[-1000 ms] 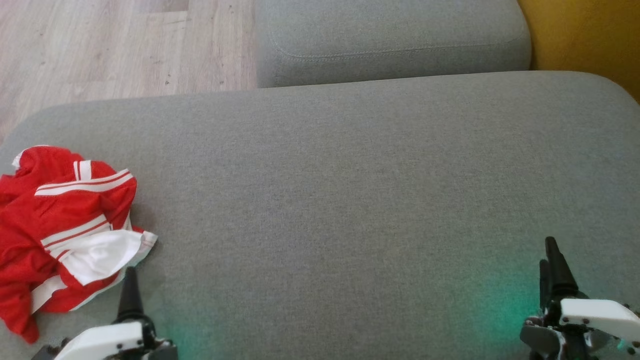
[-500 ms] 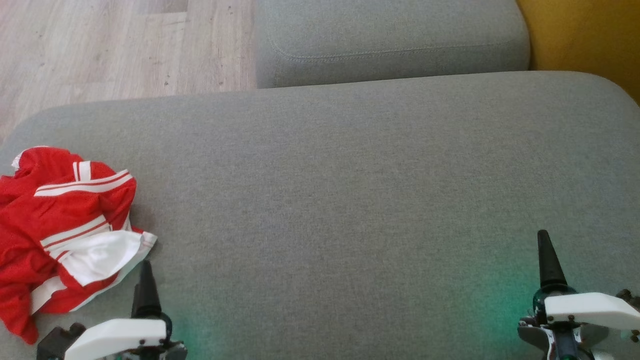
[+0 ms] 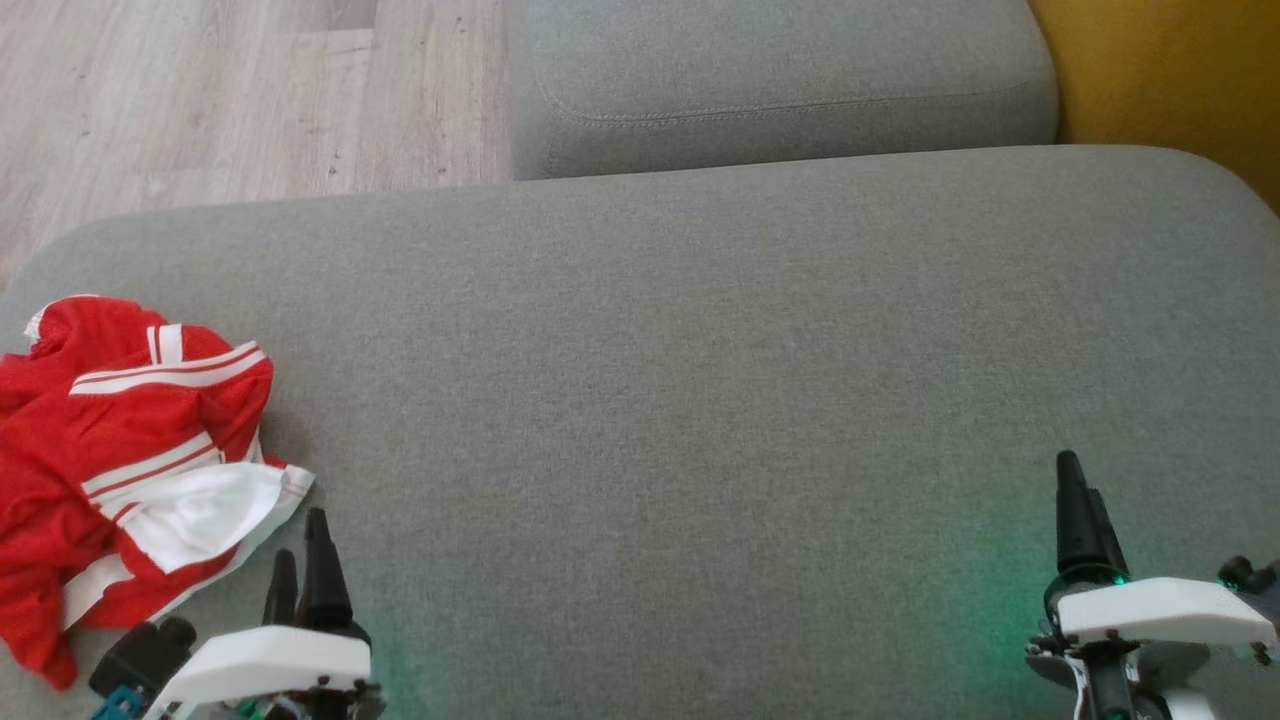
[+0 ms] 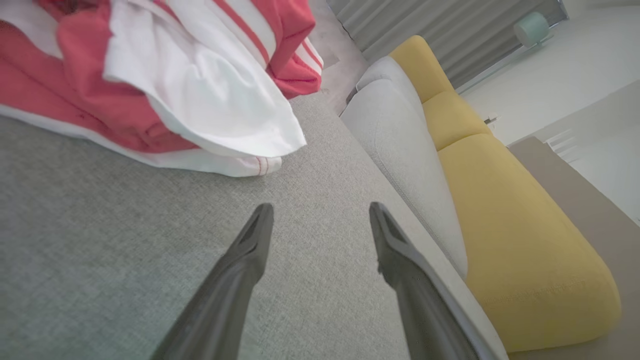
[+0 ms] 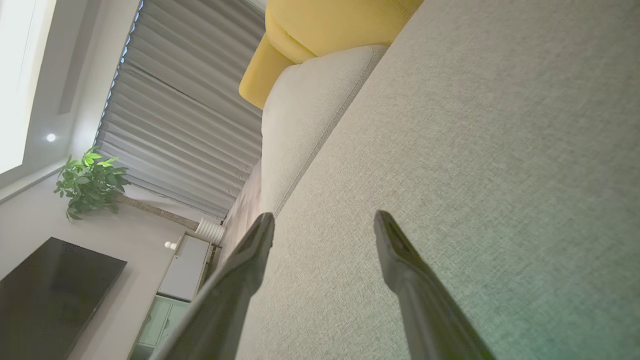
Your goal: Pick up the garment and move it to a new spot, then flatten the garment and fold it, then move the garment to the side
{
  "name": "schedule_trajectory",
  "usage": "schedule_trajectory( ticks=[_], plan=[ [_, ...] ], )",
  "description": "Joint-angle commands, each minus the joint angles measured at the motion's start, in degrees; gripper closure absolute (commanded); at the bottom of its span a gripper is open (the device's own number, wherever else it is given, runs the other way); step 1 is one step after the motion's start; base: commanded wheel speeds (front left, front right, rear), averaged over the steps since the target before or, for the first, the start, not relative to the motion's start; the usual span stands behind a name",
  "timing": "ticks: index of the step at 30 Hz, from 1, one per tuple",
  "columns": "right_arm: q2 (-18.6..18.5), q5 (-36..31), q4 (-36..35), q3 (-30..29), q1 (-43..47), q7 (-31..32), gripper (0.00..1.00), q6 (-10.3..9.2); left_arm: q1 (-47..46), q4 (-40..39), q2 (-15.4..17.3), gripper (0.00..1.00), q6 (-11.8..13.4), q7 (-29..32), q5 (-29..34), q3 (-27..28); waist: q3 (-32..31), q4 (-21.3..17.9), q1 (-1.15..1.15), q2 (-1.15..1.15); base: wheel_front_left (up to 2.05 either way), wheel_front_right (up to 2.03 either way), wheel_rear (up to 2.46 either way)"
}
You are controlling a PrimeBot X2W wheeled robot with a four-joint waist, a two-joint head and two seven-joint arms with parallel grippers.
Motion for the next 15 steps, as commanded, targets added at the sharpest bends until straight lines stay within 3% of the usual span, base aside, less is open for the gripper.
schedule_trajectory(
  ticks=[1, 15],
  plan=[
    [-0.29, -2.04, -2.25, 0.81, -3.23, -0.86, 0.0, 0.19, -2.23, -2.19, 1.25, 0.0, 0.24, -0.8, 2.0, 0.22, -0.03, -0.01, 0.0, 0.0, 0.0, 0.0, 0.0],
    [-0.33, -12.24, -2.77, 2.52, -3.42, -2.15, 0.0, 0.25, -2.25, -3.27, 2.88, 0.0, 1.01, -3.33, 13.37, -2.44, -0.36, -0.17, 0.0, 0.0, 0.0, 0.0, 0.0]
  ],
)
